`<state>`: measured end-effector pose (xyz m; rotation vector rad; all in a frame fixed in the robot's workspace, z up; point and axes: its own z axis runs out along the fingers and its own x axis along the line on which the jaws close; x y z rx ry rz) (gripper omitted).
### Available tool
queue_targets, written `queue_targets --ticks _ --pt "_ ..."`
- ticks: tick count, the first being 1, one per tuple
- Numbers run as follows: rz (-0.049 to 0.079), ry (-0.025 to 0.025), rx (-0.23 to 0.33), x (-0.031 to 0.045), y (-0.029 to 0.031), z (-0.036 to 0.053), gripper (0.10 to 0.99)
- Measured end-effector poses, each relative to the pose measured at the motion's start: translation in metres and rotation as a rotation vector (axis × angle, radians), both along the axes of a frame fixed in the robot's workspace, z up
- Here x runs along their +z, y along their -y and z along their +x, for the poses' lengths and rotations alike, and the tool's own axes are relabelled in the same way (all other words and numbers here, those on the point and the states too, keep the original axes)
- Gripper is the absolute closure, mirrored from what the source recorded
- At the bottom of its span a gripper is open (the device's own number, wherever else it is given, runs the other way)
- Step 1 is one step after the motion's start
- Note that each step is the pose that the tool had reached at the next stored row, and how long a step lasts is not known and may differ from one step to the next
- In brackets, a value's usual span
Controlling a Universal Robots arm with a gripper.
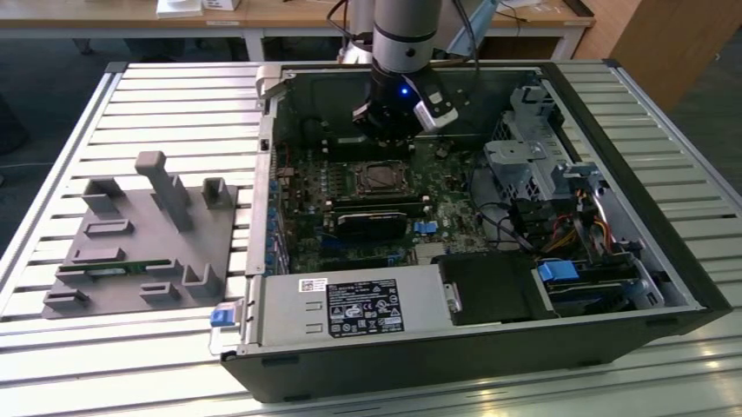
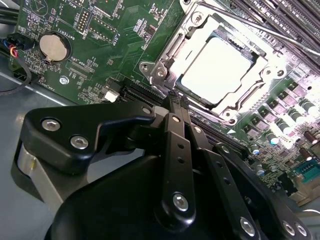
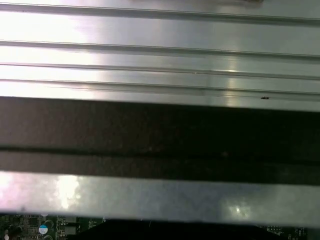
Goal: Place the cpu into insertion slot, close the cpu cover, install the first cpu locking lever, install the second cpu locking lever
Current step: 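Install the second cpu locking lever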
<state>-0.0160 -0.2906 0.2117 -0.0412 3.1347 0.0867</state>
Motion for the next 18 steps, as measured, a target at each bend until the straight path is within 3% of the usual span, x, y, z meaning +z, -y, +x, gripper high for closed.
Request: queue_targets --ticks 6,14,18 --pt "0.000 -0.0001 0.000 0.0008 0.0001 -0.0001 0.980" --pt "0.000 -0.0001 0.000 0.0148 0.0001 0.0000 0.980" --pt "0.000 0.0000 0.000 0.0153 0.0014 0.0000 0.980"
